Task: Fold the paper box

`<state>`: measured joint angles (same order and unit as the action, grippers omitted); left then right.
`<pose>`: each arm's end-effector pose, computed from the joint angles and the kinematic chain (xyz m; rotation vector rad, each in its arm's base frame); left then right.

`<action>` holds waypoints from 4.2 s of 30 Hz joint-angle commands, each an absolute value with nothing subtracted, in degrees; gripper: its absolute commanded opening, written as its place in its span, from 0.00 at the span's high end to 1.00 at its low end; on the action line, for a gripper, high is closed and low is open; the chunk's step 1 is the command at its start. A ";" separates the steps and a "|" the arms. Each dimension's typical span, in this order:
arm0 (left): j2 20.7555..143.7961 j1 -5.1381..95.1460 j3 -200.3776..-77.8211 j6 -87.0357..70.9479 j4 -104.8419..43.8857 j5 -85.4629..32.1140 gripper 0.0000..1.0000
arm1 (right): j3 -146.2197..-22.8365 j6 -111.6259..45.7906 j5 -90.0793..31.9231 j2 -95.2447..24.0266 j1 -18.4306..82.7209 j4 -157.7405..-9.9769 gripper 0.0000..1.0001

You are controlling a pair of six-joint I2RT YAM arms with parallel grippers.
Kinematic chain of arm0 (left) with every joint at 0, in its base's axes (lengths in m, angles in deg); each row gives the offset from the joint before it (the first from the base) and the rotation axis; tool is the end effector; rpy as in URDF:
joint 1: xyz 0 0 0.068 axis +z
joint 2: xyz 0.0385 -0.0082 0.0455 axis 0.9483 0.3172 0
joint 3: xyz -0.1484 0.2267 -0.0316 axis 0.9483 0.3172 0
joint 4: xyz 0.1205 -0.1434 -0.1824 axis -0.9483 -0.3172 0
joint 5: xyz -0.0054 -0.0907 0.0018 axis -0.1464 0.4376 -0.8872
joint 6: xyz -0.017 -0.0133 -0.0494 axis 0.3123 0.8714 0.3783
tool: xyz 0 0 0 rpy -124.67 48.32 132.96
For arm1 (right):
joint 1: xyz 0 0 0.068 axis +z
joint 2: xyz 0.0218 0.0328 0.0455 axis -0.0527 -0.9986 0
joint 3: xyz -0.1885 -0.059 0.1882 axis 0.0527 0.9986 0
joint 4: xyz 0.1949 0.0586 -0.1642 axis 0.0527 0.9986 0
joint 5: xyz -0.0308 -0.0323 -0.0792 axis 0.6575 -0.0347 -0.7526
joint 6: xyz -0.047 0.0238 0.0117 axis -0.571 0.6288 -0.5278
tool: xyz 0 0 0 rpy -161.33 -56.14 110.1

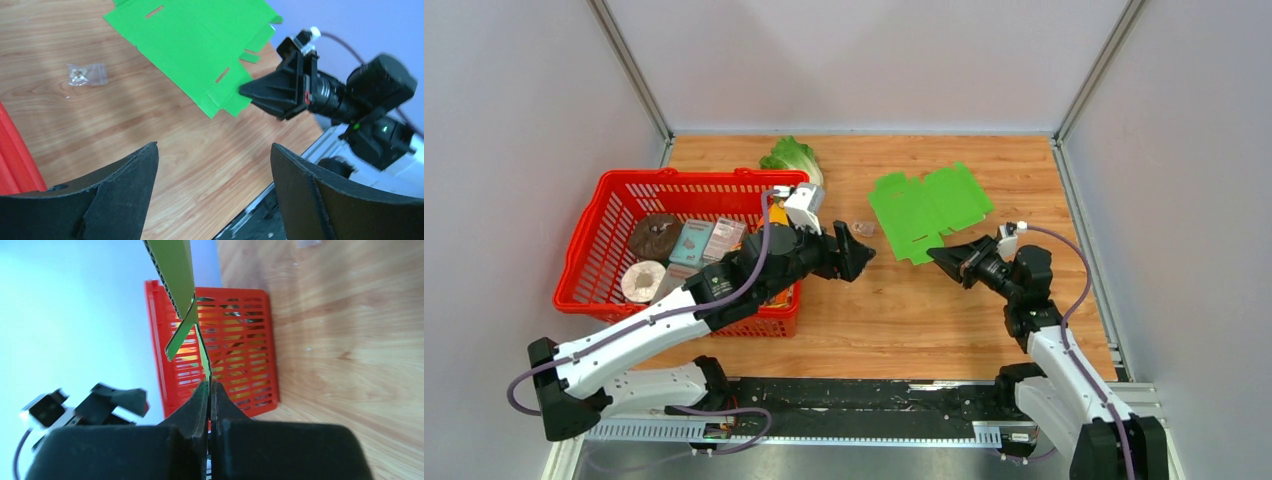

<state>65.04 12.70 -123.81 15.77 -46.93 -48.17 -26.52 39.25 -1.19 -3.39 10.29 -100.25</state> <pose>0.1270 -0.1939 0.3629 0.2257 1.9287 -0.9221 0.1822 0.0441 0.2091 0.7987 1.9617 1.5519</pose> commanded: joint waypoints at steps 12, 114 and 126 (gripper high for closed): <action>68.92 21.76 -115.19 39.26 -15.36 -34.58 0.11 | -32.45 45.61 5.21 2.75 10.49 -104.32 1.00; 66.64 25.01 -129.77 -14.87 -70.90 3.56 1.00 | -82.02 -42.28 11.17 -15.97 37.21 -42.80 0.44; 64.53 25.01 -128.81 -11.80 -64.76 6.63 1.00 | -76.93 -33.86 8.73 -11.58 37.21 -49.72 1.00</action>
<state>65.26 24.76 -127.62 -12.64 -71.00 3.48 -79.46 -38.89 10.59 -14.41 36.99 -45.04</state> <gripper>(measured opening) 0.014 0.151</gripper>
